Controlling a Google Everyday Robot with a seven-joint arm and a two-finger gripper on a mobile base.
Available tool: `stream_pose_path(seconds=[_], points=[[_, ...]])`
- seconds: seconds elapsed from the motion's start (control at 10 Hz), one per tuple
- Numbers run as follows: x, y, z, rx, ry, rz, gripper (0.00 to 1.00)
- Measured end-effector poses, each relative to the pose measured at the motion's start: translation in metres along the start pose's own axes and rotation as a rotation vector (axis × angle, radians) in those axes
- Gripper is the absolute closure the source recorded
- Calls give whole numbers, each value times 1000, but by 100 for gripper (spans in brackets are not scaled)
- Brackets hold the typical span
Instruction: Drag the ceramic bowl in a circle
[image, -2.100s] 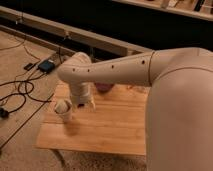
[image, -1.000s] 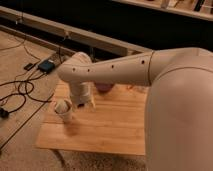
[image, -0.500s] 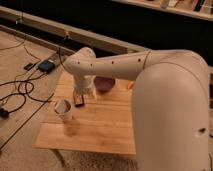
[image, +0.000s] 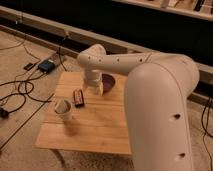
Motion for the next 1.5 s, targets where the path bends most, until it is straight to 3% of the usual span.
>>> stream_pose_path(seconds=[0.3,0.8,1.1,1.5], points=[[-38,-16,23,20,-4,136,35],[-80,-25,63,34,14,266,35],[-95,-34,84,36,25,310,35],[-107,-69,97,33,28,416,35]])
